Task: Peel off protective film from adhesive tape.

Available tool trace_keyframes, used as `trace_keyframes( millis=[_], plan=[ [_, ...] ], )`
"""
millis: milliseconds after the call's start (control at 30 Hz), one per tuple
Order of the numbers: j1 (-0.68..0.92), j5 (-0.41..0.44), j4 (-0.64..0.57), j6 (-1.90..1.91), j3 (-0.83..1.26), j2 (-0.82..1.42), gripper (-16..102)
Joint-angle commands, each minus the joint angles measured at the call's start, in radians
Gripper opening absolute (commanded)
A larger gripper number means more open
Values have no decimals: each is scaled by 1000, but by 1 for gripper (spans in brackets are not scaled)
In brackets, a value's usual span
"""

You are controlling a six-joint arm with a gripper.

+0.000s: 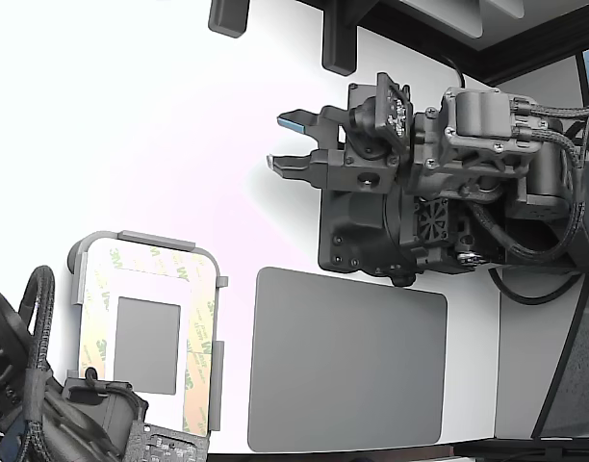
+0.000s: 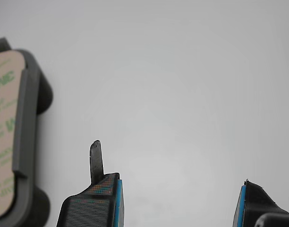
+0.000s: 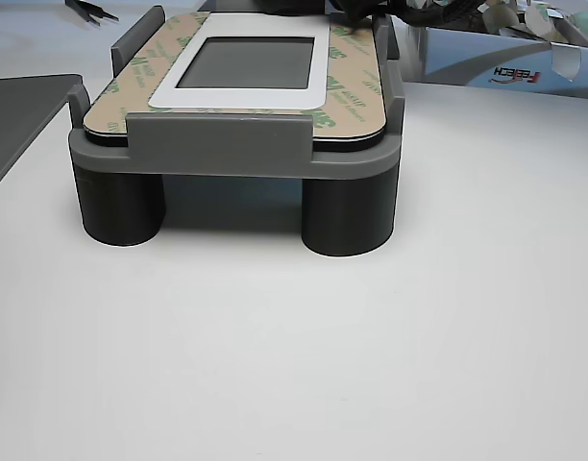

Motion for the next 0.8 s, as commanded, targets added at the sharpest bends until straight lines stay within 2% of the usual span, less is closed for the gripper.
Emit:
trace_keyframes(
  millis=[0,367,433,567,767],
  plan=[
    [293,198,-15,-1173,11,6,-12],
    [293,193,-121,-1235,11,-34,-12],
    [293,215,-170,-1287,11,-58,-12],
    [293,204,-293,-1330,8,-140,-12],
    [295,106,-500,-1370,8,-348,-12]
  ],
)
